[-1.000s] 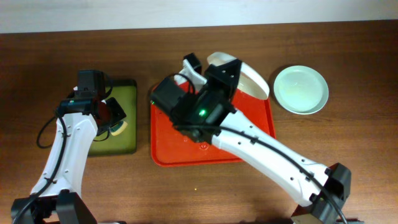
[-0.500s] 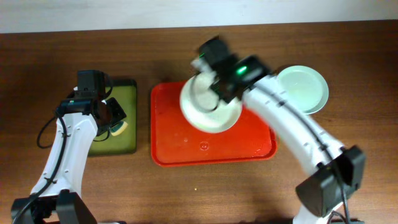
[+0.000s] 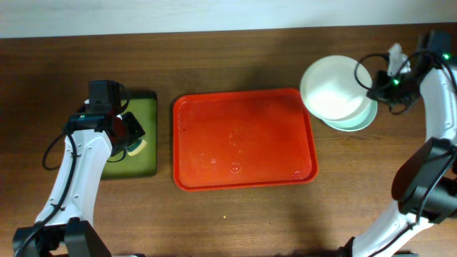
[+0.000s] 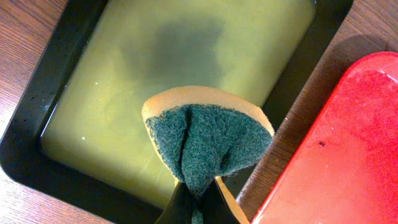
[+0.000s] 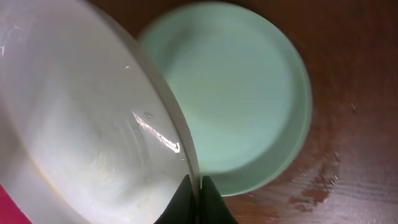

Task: Clean dirty plates on tray and stack at the side
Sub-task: 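Carry the white plate right and stack it on the plates with the right gripper, then release the white plate and pull the right gripper away from the stack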

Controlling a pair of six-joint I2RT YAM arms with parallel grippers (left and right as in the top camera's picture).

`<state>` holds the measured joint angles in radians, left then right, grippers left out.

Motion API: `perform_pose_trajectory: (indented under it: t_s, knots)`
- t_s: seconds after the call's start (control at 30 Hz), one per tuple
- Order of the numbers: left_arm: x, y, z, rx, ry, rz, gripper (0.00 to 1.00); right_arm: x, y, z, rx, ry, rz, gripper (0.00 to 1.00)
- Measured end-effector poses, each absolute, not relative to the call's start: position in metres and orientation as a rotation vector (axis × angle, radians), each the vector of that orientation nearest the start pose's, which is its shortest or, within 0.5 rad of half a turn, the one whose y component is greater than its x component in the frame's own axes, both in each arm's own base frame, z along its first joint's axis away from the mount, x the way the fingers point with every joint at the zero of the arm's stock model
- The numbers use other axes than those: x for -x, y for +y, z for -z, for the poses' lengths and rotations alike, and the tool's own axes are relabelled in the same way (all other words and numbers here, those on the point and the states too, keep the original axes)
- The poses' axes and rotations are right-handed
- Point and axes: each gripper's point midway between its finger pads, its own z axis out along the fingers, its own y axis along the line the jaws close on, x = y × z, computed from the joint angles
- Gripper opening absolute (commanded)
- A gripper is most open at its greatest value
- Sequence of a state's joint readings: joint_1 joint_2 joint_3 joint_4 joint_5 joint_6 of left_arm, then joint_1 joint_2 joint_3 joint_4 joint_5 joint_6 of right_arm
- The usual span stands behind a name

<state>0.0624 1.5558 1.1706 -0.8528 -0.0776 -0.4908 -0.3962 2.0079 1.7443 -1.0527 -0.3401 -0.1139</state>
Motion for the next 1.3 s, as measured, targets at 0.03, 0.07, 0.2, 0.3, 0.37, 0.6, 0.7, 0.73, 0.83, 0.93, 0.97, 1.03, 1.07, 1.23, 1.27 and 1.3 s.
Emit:
perform_pose_trajectory:
  t_s: [0.03,0.07,0.2,0.3,0.37,0.6,0.7,0.73,0.83,0.93,0.97,1.03,1.07,1.23,1.27,1.3]
  knots:
    - [-0.344,0.035,-0.109,0.782,2.688,-0.006,0.00,-0.430,-0.125,-0.111,-0.373,2.774,-0.383,0.04]
    - [-0.344,0.035,-0.109,0.782,2.688,-0.006,0.00,-0.429,-0.132,-0.105,-0.402,2.778,-0.384,0.04]
    - [-0.345,0.035,-0.109,0.781,2.688,-0.006,0.00,-0.423,-0.151,-0.093,-0.500,2.787,-0.356,0.04]
    - [-0.345,0.035,-0.109,0.781,2.688,-0.006,0.00,-0.423,-0.162,-0.088,-0.549,2.794,-0.278,0.04]
    - [-0.345,0.035,-0.109,0.782,2.688,-0.006,0.00,-0.423,-0.167,-0.086,-0.571,2.796,-0.246,0.04]
    - [-0.345,0.035,-0.109,0.781,2.686,-0.005,0.00,-0.424,-0.171,-0.082,-0.582,2.797,-0.211,0.05]
    - [-0.345,0.035,-0.109,0.781,2.685,-0.006,0.00,-0.426,-0.168,-0.082,-0.575,2.797,-0.208,0.15]
    - [-0.345,0.035,-0.109,0.781,2.686,-0.006,0.00,-0.428,-0.166,-0.082,-0.560,2.797,-0.206,0.15]
    - [-0.345,0.035,-0.109,0.781,2.685,-0.006,0.00,-0.432,-0.159,-0.083,-0.539,2.800,-0.210,0.32]
    - [-0.345,0.035,-0.109,0.781,2.685,-0.006,0.00,-0.435,-0.150,-0.083,-0.512,2.804,-0.213,0.61]
    - [-0.345,0.035,-0.109,0.781,2.685,-0.005,0.00,-0.436,-0.148,-0.083,-0.501,2.804,-0.213,0.80]
    - [-0.345,0.035,-0.109,0.781,2.685,-0.005,0.00,-0.439,-0.145,-0.083,-0.494,2.801,-0.214,0.99]
    - [-0.345,0.035,-0.109,0.781,2.685,-0.006,0.00,-0.440,-0.143,-0.083,-0.491,2.799,-0.214,0.99]
    - [-0.351,0.035,-0.112,0.775,2.659,0.002,0.00,-0.442,-0.123,-0.082,-0.429,2.827,-0.232,0.99]
    - [-0.354,0.036,-0.113,0.773,2.647,0.001,0.00,-0.444,-0.115,-0.082,-0.404,2.831,-0.239,0.99]
    - [-0.358,0.038,-0.114,0.771,2.628,-0.005,0.00,-0.447,-0.105,-0.083,-0.375,2.834,-0.252,0.99]
